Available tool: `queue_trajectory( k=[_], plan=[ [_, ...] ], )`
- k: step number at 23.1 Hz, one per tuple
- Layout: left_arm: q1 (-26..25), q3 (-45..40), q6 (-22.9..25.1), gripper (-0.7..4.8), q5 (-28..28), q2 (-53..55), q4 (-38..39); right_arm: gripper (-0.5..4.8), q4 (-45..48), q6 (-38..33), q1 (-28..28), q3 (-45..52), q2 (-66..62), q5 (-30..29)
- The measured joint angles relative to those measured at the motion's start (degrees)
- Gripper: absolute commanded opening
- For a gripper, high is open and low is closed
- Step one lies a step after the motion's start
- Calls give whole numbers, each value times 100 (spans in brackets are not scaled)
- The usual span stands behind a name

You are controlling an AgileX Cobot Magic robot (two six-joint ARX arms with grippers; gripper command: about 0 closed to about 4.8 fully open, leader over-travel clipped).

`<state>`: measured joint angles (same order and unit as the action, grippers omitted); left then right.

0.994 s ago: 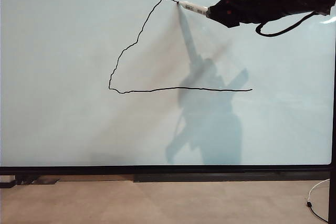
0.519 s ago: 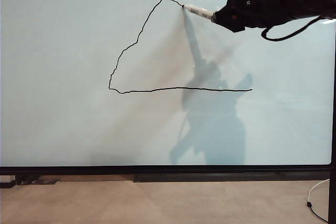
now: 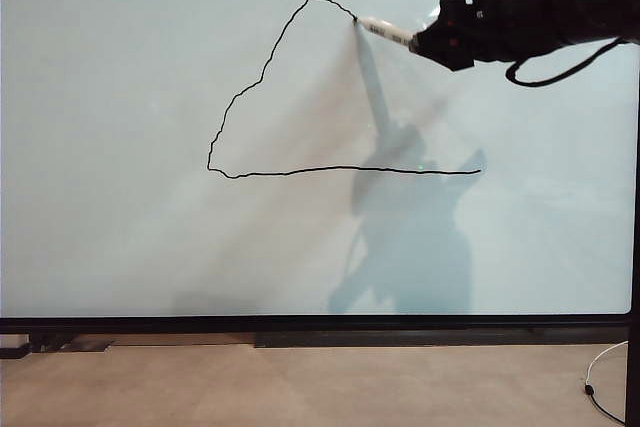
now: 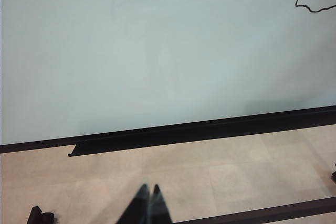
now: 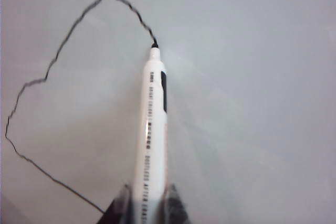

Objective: Pick up the pen on the shelf to the right of the whiteboard and draw a triangle.

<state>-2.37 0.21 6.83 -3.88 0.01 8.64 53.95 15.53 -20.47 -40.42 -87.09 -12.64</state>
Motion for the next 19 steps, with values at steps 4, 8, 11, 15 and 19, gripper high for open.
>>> queue_trajectory(
  k=[4,8,11,15,19],
  plan=[
    [0,0,0,-5,0,0,-2,-5,15,-2,15,114,0,28],
    [0,0,0,-5,-2,0,0,-5,22,-2,50,170,0,42],
    [0,0,0,-5,-2,0,-2,-5,59,-2,83,247,0,48],
    [2,0,0,-5,-4,0,-2,-5,127,-7,168,376,0,50],
    [0,0,0,-5,-2,0,-2,-5,162,-20,232,426,0,37]
  ],
)
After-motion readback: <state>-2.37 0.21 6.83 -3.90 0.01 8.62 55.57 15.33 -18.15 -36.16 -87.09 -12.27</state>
